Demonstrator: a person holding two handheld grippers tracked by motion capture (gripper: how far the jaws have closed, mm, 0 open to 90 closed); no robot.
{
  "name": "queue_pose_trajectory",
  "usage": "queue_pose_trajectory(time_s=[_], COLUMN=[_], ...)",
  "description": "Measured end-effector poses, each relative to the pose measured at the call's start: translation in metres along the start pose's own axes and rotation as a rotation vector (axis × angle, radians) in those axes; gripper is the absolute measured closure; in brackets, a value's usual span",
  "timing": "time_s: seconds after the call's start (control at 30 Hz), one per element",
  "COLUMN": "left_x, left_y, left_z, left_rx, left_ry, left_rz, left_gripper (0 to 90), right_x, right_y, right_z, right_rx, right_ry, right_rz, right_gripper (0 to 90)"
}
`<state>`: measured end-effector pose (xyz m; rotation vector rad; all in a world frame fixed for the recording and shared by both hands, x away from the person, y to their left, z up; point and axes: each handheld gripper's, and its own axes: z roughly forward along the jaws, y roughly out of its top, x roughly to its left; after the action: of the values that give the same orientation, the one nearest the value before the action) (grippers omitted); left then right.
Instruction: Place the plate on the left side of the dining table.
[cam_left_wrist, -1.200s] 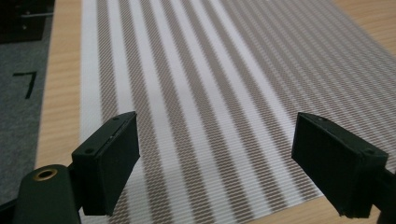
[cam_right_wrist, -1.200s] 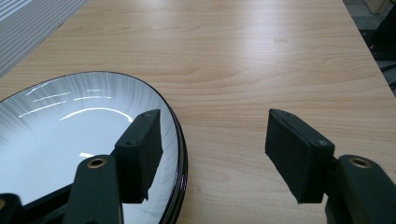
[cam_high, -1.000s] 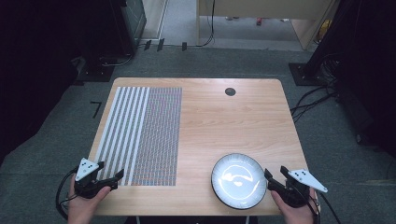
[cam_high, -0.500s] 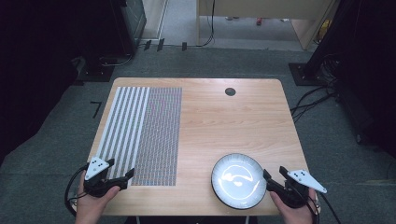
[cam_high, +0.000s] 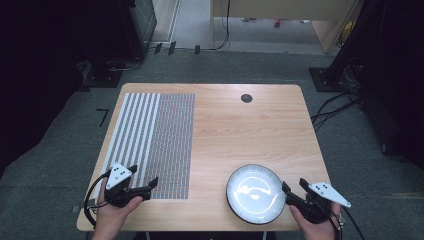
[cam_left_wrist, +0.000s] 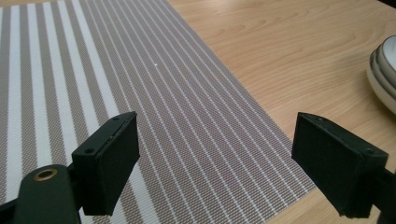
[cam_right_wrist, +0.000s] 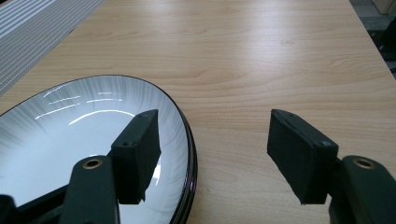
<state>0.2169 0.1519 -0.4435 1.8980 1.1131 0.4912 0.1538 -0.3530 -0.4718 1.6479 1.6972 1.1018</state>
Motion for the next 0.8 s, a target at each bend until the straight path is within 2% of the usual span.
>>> queue_pose_trajectory(time_s=[0.23, 0.33, 0.47, 0.63, 0.8], left_x=[-0.017, -0.020, -0.026, -0.036, -0.046], left_y=[0.010, 0.012, 0.014, 0.019, 0.022], left_z=[0.009, 0.013, 0.017, 0.022, 0.028], left_rx=[-0.014, -0.020, -0.019, -0.024, -0.029], left_ry=[-0.035, -0.046, -0.055, -0.073, -0.094], left_rz=[0.021, 0.008, 0.012, 0.022, 0.024], left_gripper=[15.2, 15.2, 15.2, 15.2, 15.2], right_x=[0.001, 0.001, 0.002, 0.004, 0.005], right_y=[-0.001, -0.001, -0.002, -0.003, -0.004], right_z=[0.001, 0.001, 0.002, 0.001, 0.003], right_rx=[0.004, 0.004, 0.002, -0.020, 0.014], right_ry=[0.002, 0.009, 0.028, 0.048, 0.066], right_rz=[0.001, 0.004, 0.015, 0.008, 0.001], right_gripper=[34.9, 35.8, 38.0, 49.9, 51.6])
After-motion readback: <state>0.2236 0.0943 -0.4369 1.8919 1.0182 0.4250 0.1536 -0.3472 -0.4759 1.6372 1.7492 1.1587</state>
